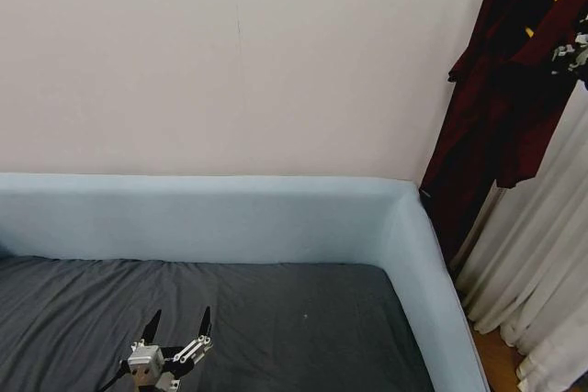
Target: Pick up the clothes from the sofa and hang them on the clothes hanger.
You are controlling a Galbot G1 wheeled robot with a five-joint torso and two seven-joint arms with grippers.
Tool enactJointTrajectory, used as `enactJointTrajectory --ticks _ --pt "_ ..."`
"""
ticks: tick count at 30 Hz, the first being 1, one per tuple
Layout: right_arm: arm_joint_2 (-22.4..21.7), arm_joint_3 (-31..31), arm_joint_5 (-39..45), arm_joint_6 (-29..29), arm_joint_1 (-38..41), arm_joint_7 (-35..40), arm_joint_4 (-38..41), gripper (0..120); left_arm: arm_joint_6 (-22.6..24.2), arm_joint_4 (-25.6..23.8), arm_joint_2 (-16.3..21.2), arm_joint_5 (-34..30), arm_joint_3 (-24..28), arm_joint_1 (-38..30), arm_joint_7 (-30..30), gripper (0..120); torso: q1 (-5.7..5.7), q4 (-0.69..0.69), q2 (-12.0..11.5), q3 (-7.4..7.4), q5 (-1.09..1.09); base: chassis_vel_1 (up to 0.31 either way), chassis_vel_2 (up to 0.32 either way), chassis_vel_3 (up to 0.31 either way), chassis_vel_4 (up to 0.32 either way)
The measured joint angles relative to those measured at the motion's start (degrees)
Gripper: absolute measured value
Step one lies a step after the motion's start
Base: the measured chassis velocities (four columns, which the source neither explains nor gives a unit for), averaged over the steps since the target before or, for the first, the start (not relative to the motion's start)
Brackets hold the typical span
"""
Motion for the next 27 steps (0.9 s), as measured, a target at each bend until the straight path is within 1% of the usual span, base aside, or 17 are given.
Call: enactJointTrajectory --ticks 3,4,6,8,16,22,27 --pt "0.0 -2.2 3.1 -3.0 2.4 4.0 0.5 6 0.0 0.0 0.0 0.0 0.0 0.0 0.0 100 0.00 0.00 0.0 0.00 0.00 0.000 0.000 0.000 0.000" --pt "0.0 -2.2 3.1 -3.0 2.4 4.0 0.5 6 0.0 0.0 0.0 0.0 0.0 0.0 0.0 100 0.00 0.00 0.0 0.00 0.00 0.000 0.000 0.000 0.000" --pt "0.4 -3.9 5.1 -4.2 3.9 7.1 0.5 6 0.0 0.0 0.0 0.0 0.0 0.0 0.0 100 0.00 -0.01 0.0 0.00 0.01 0.000 0.000 0.000 0.000" --pt "0.8 -5.7 6.9 -4.5 5.6 9.6 -0.2 6 0.0 0.0 0.0 0.0 0.0 0.0 0.0 100 0.00 0.01 0.0 0.00 0.00 0.000 0.000 0.000 0.000" --pt "2.3 -9.8 10.9 -4.5 9.9 13.9 -4.1 6 0.0 0.0 0.0 0.0 0.0 0.0 0.0 100 0.00 0.01 0.0 0.00 -0.01 0.000 0.000 0.000 0.000" --pt "2.6 -10.4 12.6 -4.4 9.5 16.1 -5.3 6 0.0 0.0 0.0 0.0 0.0 0.0 0.0 100 -0.01 0.01 0.0 0.00 -0.01 0.000 0.000 0.000 0.000" --pt "2.5 -9.5 12.7 -4.3 8.6 16.5 -5.9 6 0.0 0.0 0.0 0.0 0.0 0.0 0.0 100 0.00 0.00 0.0 0.00 0.00 0.000 0.000 0.000 0.000"
